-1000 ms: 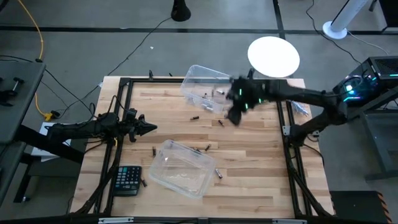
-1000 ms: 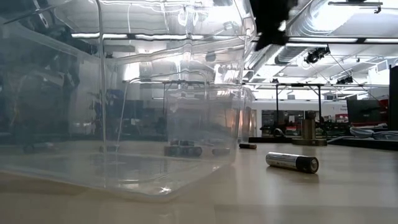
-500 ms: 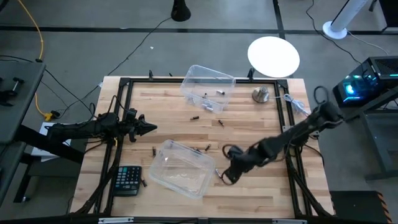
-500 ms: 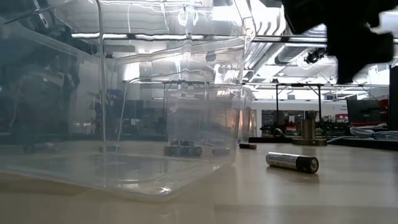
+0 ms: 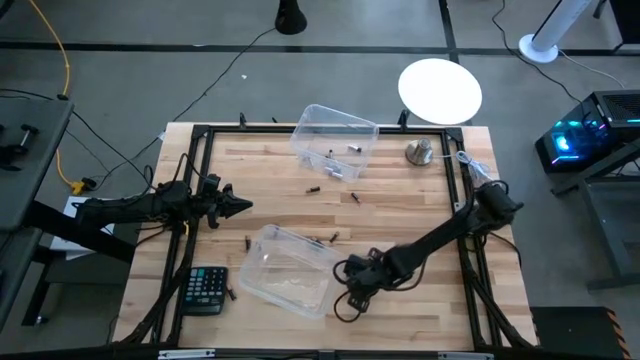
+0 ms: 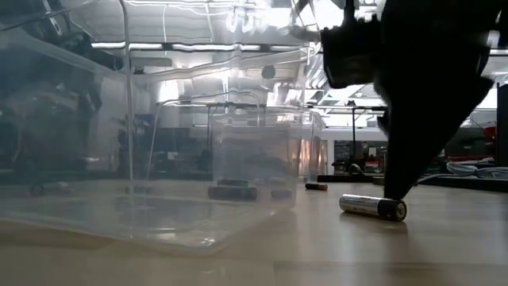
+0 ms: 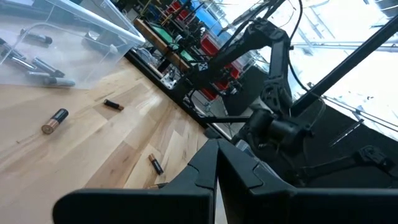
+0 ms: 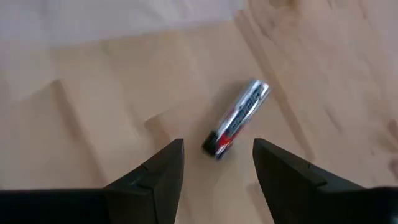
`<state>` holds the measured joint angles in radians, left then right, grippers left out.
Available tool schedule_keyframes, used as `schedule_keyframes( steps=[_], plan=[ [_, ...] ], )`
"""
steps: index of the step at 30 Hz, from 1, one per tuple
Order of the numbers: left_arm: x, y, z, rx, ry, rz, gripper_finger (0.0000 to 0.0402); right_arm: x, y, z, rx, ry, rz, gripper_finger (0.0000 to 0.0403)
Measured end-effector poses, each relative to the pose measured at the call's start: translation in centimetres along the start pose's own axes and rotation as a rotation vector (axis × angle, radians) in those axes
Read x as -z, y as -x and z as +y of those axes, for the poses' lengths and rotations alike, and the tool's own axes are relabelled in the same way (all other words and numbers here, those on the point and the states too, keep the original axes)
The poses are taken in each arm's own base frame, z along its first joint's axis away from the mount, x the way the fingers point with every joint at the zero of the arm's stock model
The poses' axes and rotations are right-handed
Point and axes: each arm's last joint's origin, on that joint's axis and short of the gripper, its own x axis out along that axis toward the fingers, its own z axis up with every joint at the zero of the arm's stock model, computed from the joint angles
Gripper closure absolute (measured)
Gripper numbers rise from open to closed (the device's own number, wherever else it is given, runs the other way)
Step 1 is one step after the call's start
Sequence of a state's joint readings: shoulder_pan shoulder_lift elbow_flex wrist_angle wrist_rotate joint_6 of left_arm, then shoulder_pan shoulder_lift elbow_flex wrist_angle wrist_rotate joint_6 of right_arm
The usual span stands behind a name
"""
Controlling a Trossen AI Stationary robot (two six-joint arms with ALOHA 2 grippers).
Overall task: Sort batteries
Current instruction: Put the silver battery into the top transparent bin
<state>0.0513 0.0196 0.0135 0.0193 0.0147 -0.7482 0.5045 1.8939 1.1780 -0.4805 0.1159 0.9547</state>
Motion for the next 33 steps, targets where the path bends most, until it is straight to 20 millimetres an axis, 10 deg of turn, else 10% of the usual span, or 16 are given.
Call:
schedule_keyframes(
  steps=[14,21,33],
  plan=[
    [0.0,0.0,0.0,0.0,0.0,0.0,0.0401,0.2,-2.5,-0.3,0.127,-0.029,-0.072,0.0226],
    [0.0,0.0,0.0,0.0,0.0,0.0,0.0401,0.4,-2.1,-0.9,0.177,-0.095,-0.056,0.0375],
    [0.0,0.0,0.0,0.0,0.0,0.0,0.0401,0.0,9.0,-6.0,0.437,-0.118,-0.105,0.0383]
  ],
)
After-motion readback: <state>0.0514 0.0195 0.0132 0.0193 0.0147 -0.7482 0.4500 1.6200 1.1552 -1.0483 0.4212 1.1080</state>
